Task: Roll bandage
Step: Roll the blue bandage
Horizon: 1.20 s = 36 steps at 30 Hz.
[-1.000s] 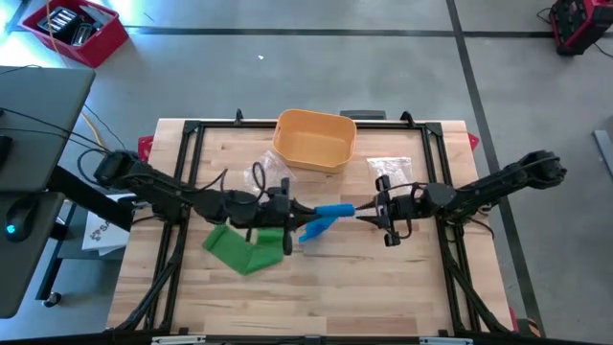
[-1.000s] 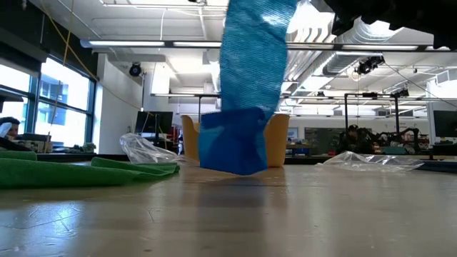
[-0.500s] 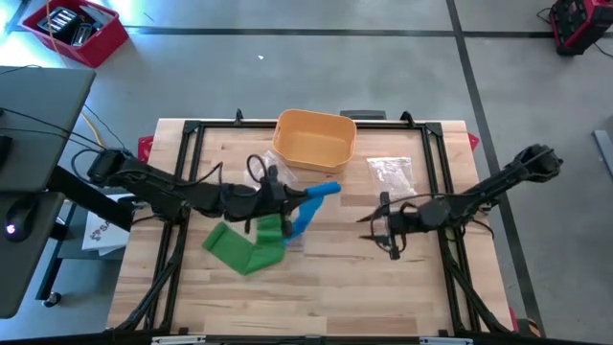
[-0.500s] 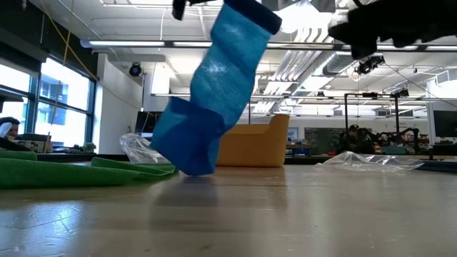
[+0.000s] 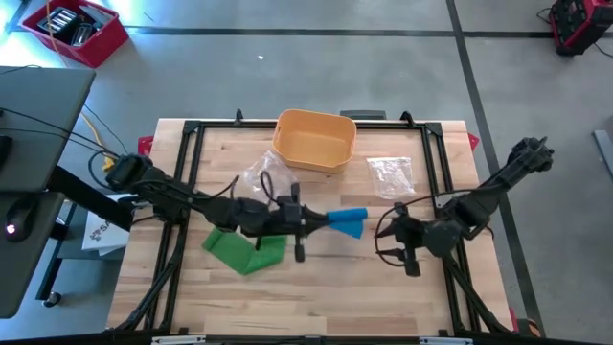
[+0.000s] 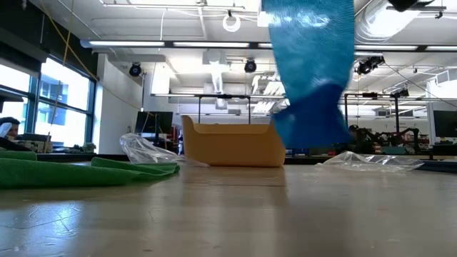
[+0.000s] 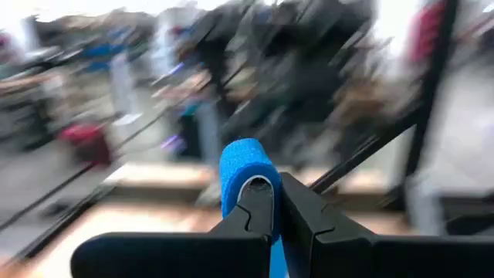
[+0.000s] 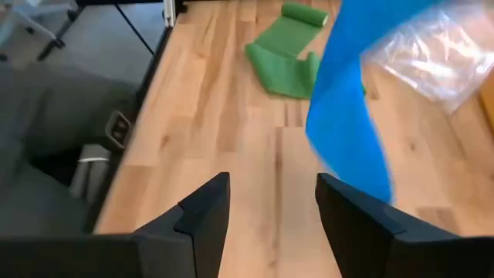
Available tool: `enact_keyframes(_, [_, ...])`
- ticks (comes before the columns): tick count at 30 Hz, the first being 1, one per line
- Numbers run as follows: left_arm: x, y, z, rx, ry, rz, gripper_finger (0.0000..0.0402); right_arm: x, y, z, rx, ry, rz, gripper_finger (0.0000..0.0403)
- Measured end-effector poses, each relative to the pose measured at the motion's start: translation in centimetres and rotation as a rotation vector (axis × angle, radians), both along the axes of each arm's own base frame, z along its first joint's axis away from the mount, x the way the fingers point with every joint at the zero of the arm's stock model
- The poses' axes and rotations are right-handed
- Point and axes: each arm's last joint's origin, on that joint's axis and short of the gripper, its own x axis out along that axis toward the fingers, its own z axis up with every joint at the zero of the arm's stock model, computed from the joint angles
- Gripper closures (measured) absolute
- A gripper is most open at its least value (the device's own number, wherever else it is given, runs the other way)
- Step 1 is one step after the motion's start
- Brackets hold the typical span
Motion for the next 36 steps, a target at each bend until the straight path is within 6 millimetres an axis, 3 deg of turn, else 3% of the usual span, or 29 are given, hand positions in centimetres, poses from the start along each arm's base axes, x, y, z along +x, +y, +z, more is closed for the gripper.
enact_keyframes(4, [0.8, 1.7, -2.3, 0.029, 0.138, 0.163, 0.0399, 0.2, 0.7, -0.1, 0.013, 0.024, 0.029, 0.0218])
enact_keyframes(8, [2.6, 3.7, -5.0, 0.016, 0.191, 0.225, 0.0397, 1.1, 0.5, -3.0, -0.028, 0.120, 0.020, 0.0218])
enact_keyframes(12, [4.0, 5.1, -7.1, 0.040, 0.203, 0.261, 0.0396, 2.8, 0.3, -5.1, -0.059, 0.104, -0.052, 0.0218])
enact_keyframes(18, [4.1, 5.3, -6.2, 0.052, 0.145, 0.228, 0.0396, 4.9, 0.4, -6.2, -0.123, 0.071, -0.014, 0.0218])
enact_keyframes(25, [2.0, 1.7, -3.0, 0.078, 0.084, 0.121, 0.0395, 6.2, -0.4, -6.6, -0.163, 0.061, -0.002, 0.0218])
enact_keyframes(30, [0.3, -0.8, -0.8, 0.000, 0.011, 0.020, 0.0395, 6.3, -0.5, -6.1, -0.120, 0.063, 0.028, 0.0218])
enact_keyframes(36, [-0.5, -1.7, -0.8, 0.018, 0.059, 0.024, 0.0394, 6.7, 0.1, -5.0, -0.036, 0.041, 0.129, 0.0218])
